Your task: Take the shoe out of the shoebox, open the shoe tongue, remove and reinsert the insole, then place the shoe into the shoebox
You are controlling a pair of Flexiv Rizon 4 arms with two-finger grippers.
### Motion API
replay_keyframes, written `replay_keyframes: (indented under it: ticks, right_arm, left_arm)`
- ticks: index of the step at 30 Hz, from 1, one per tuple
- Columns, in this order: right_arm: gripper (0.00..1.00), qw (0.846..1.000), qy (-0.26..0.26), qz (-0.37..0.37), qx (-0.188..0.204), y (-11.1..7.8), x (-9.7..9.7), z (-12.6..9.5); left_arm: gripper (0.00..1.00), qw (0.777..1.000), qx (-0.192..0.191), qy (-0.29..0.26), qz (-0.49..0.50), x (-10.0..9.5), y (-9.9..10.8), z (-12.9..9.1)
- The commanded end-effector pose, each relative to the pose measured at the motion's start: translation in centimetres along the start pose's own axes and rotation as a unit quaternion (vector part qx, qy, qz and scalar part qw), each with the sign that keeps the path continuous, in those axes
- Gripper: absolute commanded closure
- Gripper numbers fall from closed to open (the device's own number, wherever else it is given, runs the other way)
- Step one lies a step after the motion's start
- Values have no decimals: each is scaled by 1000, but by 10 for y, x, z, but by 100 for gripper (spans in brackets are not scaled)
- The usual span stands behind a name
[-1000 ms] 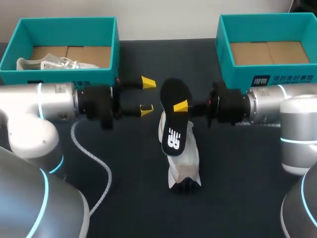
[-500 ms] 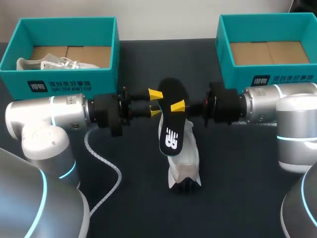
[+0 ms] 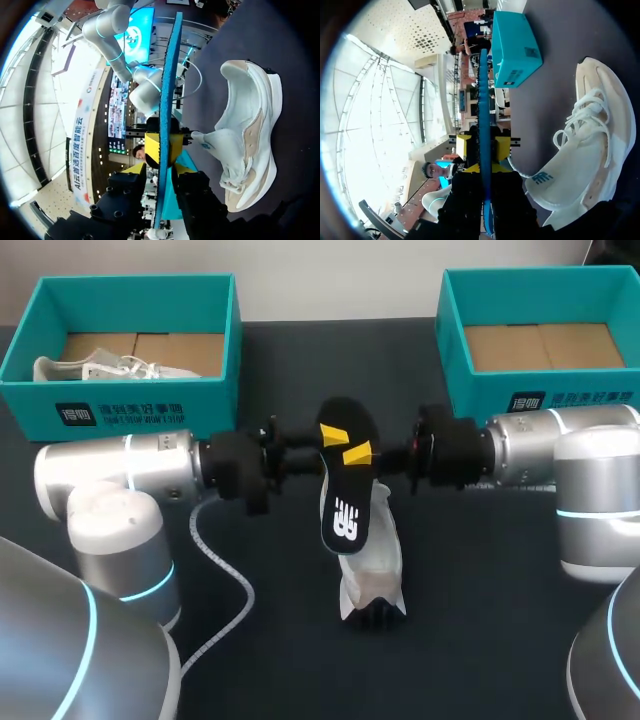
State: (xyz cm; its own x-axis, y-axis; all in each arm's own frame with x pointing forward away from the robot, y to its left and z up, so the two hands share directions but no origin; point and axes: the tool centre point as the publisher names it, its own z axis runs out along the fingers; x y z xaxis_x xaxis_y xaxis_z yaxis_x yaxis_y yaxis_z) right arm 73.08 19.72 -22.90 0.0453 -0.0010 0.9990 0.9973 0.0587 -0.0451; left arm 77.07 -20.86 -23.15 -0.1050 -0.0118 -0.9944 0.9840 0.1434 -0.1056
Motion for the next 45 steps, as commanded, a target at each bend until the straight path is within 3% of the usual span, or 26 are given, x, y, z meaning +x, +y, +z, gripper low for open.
replay_keyframes:
  ticks: [1,3,5,11,12,13,22,23,24,25,32,37,45]
  right_arm:
    - [100,1000,0,0,-1,-1,-2,2]
    - [100,1000,0,0,1,-1,-2,1]
    - [100,1000,0,0,2,-1,-2,1]
    - [100,1000,0,-3,2,-2,-2,2]
    - [100,1000,0,-3,3,-2,-2,2]
    - [100,1000,0,-3,3,-2,-2,2]
    - [100,1000,-2,-6,-1,-7,-2,2]
    - [96,1000,-5,-9,-2,-8,-2,2]
    - [56,1000,-7,-11,-3,-10,0,1]
    - [0,1000,-9,-12,-3,-12,1,0]
    - [0,999,-36,-30,-16,-31,6,-12]
    - [0,993,-76,-93,-15,-42,8,-23]
    - [0,968,-157,-196,15,-45,7,-30]
  left_arm:
    - [70,1000,-2,2,1,3,-1,6]
    - [69,1000,-2,3,1,3,-1,6]
    - [80,1000,-4,2,-1,4,-2,7]
    - [85,1000,-5,5,-5,6,-3,8]
    - [96,1000,-5,5,-5,7,-3,8]
    - [100,1000,-4,5,-5,7,-3,8]
    - [100,1000,-6,9,-10,8,-2,8]
    - [100,1000,-6,11,-12,8,-2,7]
    - [100,1000,-7,11,-12,8,-1,7]
    - [100,1000,-7,12,-13,7,0,6]
    - [100,999,-3,28,-45,2,3,-5]
    - [100,995,7,39,-87,-8,-4,-14]
    - [100,988,22,52,-147,-29,-16,-23]
